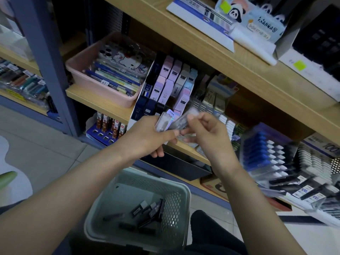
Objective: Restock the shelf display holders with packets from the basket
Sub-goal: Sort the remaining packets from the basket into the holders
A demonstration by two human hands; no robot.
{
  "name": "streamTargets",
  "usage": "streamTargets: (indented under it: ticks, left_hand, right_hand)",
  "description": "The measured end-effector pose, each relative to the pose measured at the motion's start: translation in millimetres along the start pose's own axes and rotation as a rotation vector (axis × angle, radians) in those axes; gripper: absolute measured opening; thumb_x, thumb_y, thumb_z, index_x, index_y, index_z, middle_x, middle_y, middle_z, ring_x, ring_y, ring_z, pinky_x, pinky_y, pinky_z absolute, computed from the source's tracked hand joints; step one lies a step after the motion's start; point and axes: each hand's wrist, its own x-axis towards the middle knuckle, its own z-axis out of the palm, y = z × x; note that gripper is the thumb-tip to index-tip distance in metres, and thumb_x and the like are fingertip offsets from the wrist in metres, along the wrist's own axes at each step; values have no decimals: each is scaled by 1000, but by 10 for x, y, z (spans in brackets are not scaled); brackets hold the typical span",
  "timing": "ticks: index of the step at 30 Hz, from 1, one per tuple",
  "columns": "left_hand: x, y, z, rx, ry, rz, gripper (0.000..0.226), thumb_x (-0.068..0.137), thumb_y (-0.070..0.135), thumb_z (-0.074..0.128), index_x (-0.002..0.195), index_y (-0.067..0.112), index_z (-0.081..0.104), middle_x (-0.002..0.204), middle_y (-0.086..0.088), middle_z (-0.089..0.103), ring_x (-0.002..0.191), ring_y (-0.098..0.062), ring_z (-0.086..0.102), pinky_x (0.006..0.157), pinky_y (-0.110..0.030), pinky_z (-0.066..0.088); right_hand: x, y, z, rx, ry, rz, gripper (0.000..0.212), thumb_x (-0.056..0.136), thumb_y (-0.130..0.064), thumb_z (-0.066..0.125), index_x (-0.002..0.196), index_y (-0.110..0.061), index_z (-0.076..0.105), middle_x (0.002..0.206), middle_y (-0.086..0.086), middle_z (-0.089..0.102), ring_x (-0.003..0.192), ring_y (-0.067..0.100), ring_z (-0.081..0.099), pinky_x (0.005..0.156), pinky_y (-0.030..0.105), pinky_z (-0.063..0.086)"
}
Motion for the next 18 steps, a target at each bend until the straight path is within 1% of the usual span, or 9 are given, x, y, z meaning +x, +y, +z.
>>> streamTargets:
  ticks: [2,4,5,8,11,12,14,16,18]
  left_hand:
    - [8,-6,-15,-1,42,9,5,92,21,58,89,19,60,85,0,71,35,-5,48,37,-17,39]
    - [18,-18,-35,17,83,20,10,92,20,56,82,19,58,81,0,68,34,-5,46,37,-17,40]
    - [26,-21,-41,29,97,28,12,92,21,56,80,19,57,76,1,66,34,-5,45,37,-17,39]
    - [39,-20,-44,51,107,27,14,92,23,57,78,19,56,59,3,56,32,-5,43,36,-16,36]
    - [43,-35,-43,63,94,5,12,91,25,58,82,17,56,37,6,46,29,-3,40,35,-14,34]
    - [45,-28,-43,64,94,-1,12,90,26,59,84,17,56,36,7,45,29,-2,40,35,-14,34]
    - [55,-14,-43,60,95,-16,14,90,29,59,87,16,55,44,3,46,30,-2,40,35,-13,33]
    - [66,-5,-31,49,96,-47,16,90,33,58,88,18,52,51,-1,47,30,-1,40,35,-14,33]
    - [84,-8,-17,7,93,-76,14,91,32,56,86,21,49,57,-3,48,31,-4,41,37,-17,35]
  right_hand:
    - [6,20,-73,47,144,-43,9,95,-13,51,97,-5,55,82,5,65,67,8,65,60,19,54]
    - [19,85,-168,-63,265,-123,3,94,-11,52,92,-14,52,81,-2,64,73,10,67,65,22,56]
    - [19,118,-209,-165,300,-171,9,94,-12,54,89,-19,50,81,-3,63,74,9,67,68,23,56]
    - [66,263,-273,-447,317,-235,20,94,-15,54,85,-32,48,82,-7,62,75,7,64,70,20,54]
    - [177,414,-264,-571,305,-233,16,96,-14,51,89,-28,53,84,0,62,78,16,63,73,32,54]
    - [215,454,-258,-621,296,-242,11,96,-13,51,93,-23,57,88,3,63,80,17,62,76,35,53]
    - [282,524,-246,-710,268,-259,13,95,-13,52,103,-14,62,97,3,62,86,16,61,81,34,52]
    - [319,573,-225,-752,227,-241,18,95,-14,54,111,-11,61,101,2,62,91,12,58,84,30,51]
    - [344,604,-197,-791,208,-216,21,94,-15,55,115,-12,56,101,1,62,90,12,58,81,30,52]
